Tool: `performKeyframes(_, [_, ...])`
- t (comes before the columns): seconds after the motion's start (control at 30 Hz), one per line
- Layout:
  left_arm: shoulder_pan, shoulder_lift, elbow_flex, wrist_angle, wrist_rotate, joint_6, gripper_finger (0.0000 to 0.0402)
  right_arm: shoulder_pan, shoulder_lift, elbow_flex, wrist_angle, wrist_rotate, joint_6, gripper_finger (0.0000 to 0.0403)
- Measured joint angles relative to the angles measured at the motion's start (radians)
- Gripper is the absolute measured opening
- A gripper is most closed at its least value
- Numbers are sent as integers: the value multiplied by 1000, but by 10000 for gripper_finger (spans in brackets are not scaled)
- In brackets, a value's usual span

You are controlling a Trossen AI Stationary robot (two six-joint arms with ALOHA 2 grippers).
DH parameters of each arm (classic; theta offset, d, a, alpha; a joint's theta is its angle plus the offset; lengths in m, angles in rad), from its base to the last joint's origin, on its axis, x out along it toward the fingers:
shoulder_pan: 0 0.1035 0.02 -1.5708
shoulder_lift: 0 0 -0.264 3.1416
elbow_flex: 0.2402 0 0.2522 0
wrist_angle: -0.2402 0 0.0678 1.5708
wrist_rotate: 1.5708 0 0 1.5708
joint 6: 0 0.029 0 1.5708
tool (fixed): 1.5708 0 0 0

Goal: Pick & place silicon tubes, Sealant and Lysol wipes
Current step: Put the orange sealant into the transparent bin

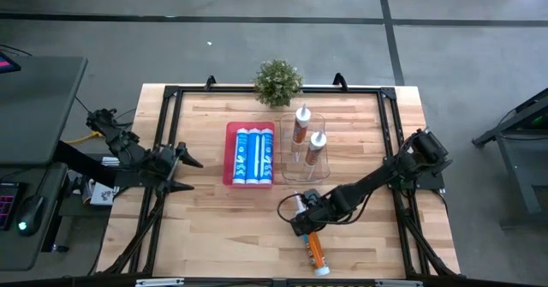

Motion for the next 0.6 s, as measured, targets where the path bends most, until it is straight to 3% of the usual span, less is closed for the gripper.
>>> performKeyframes(0.23, [0,0,1,3,-63,29,370,-5,74,0,50,-71,-19,282])
performKeyframes(0.6, [1,-1,1,5,-119,49,370,-6,99,0,65,-12,4,282])
